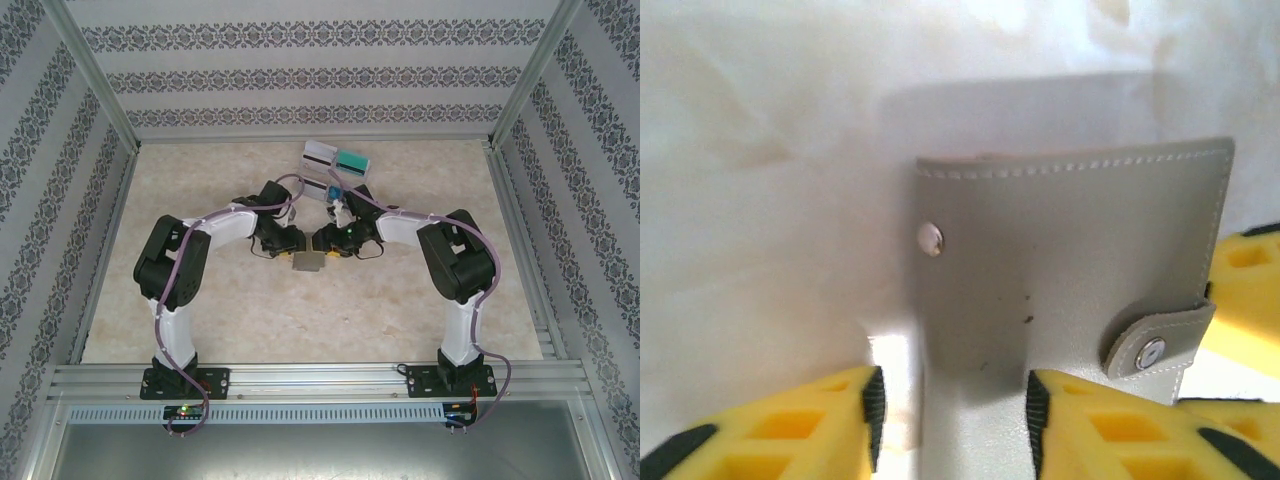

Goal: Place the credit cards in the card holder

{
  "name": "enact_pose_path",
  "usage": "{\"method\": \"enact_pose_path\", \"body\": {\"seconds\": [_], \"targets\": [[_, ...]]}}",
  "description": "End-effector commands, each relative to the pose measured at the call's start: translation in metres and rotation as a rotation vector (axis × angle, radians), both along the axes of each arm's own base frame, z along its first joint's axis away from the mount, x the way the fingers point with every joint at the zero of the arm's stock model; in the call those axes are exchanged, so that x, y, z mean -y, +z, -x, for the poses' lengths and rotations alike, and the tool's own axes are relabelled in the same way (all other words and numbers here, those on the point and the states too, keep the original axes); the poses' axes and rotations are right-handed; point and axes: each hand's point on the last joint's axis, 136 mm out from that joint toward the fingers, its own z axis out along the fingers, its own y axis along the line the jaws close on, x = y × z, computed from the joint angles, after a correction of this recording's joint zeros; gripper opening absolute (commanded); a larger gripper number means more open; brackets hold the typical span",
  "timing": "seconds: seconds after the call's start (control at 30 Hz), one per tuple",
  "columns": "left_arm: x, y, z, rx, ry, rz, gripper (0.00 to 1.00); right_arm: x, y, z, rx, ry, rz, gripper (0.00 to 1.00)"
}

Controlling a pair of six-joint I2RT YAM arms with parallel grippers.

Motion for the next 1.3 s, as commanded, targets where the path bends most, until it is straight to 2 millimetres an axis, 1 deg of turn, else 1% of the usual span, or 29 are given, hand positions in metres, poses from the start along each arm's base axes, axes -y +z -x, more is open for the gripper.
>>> {"method": "enact_pose_path", "body": {"seconds": [0.0, 0.07, 0.1, 0.17, 0.23, 0.27, 0.3, 0.33, 0.4, 0.43, 0.47, 0.5, 0.53, 0.6, 0.63, 0.67, 0.7, 0.73, 0.77, 0.8, 0.9, 0.97, 1.03, 1.07, 1.13, 1.17, 1.2, 1.23, 1.27], "targets": [[-0.014, 0.055, -0.029, 0.177, 0.026, -0.016, 0.48, 0.018, 0.049, -0.021, 0.198, 0.013, 0.071, 0.5], [-0.029, 0.068, -0.035, 0.226, 0.063, -0.031, 0.55, 0.037, 0.059, -0.025, 0.266, -0.004, 0.149, 0.51], [-0.036, 0.072, -0.036, 0.243, 0.081, -0.032, 0.55, 0.047, 0.064, -0.027, 0.301, -0.016, 0.185, 0.52], [-0.057, 0.08, -0.038, 0.284, 0.14, -0.049, 0.57, 0.075, 0.074, -0.031, 0.399, -0.054, 0.287, 0.53], [-0.083, 0.089, -0.038, 0.336, 0.211, -0.081, 0.59, 0.106, 0.085, -0.034, 0.514, -0.109, 0.414, 0.55], [-0.099, 0.093, -0.037, 0.373, 0.258, -0.108, 0.62, 0.123, 0.09, -0.035, 0.581, -0.143, 0.49, 0.57], [-0.116, 0.098, -0.035, 0.415, 0.308, -0.14, 0.66, 0.142, 0.1, -0.037, 0.652, -0.199, 0.554, 0.58], [-0.131, 0.105, -0.033, 0.464, 0.348, -0.168, 0.7, 0.156, 0.106, -0.038, 0.697, -0.241, 0.594, 0.59], [-0.165, 0.115, -0.026, 0.554, 0.449, -0.255, 0.84, 0.184, 0.121, -0.038, 0.789, -0.327, 0.653, 0.63], [-0.178, 0.119, -0.022, 0.584, 0.488, -0.289, 0.9, 0.197, 0.125, -0.038, 0.816, -0.369, 0.681, 0.67], [-0.193, 0.121, -0.018, 0.612, 0.535, -0.336, 0.97, 0.211, 0.128, -0.038, 0.833, -0.411, 0.707, 0.72], [-0.206, 0.122, -0.015, 0.629, 0.572, -0.375, 1.0, 0.223, 0.129, -0.038, 0.85, -0.451, 0.72, 0.74], [-0.216, 0.121, -0.012, 0.634, 0.593, -0.41, 1.0, 0.232, 0.128, -0.038, 0.858, -0.48, 0.73, 0.75], [-0.241, 0.115, -0.004, 0.628, 0.668, -0.511, 1.0, 0.264, 0.124, -0.039, 0.867, -0.62, 0.78, 0.77], [-0.25, 0.112, -0.001, 0.627, 0.697, -0.545, 1.0, 0.28, 0.123, -0.038, 0.867, -0.697, 0.812, 0.8], [-0.26, 0.11, 0.002, 0.639, 0.725, -0.585, 1.0, 0.295, 0.12, -0.037, 0.875, -0.759, 0.844, 0.8], [-0.266, 0.108, 0.004, 0.669, 0.724, -0.619, 1.0, 0.307, 0.118, -0.036, 0.885, -0.815, 0.871, 0.81], [-0.27, 0.104, 0.007, 0.69, 0.728, -0.645, 1.0, 0.316, 0.114, -0.034, 0.891, -0.845, 0.892, 0.83], [-0.277, 0.101, 0.011, 0.716, 0.756, -0.678, 1.0, 0.323, 0.11, -0.032, 0.893, -0.868, 0.909, 0.86], [-0.284, 0.099, 0.015, 0.711, 0.791, -0.673, 1.0, 0.331, 0.104, -0.029, 0.883, -0.896, 0.916, 0.9], [-0.284, 0.104, 0.012, 0.767, 0.766, -0.625, 1.0, 0.344, 0.085, -0.026, 0.855, -0.949, 0.848, 0.9], [-0.284, 0.108, 0.014, 0.821, 0.757, -0.622, 1.0, 0.347, 0.083, -0.025, 0.898, -0.967, 0.787, 0.91], [-0.287, 0.111, 0.017, 0.868, 0.727, -0.651, 1.0, 0.341, 0.085, -0.027, 0.933, -0.92, 0.746, 0.91], [-0.29, 0.108, 0.021, 0.882, 0.714, -0.685, 1.0, 0.338, 0.088, -0.029, 0.97, -0.906, 0.732, 0.91], [-0.296, 0.1, 0.028, 0.901, 0.702, -0.73, 1.0, 0.33, 0.087, -0.033, 1.016, -0.869, 0.697, 0.91], [-0.298, 0.093, 0.031, 0.919, 0.699, -0.725, 1.0, 0.329, 0.087, -0.037, 1.035, -0.868, 0.683, 0.98], [-0.298, 0.088, 0.032, 0.944, 0.701, -0.702, 1.0, 0.324, 0.075, -0.035, 1.035, -0.838, 0.678, 0.98], [-0.299, 0.087, 0.031, 0.965, 0.705, -0.687, 1.0, 0.316, 0.072, -0.038, 1.034, -0.784, 0.662, 0.98], [-0.294, 0.085, 0.027, 0.964, 0.674, -0.661, 1.0, 0.309, 0.071, -0.045, 1.026, -0.737, 0.646, 0.98]]}}
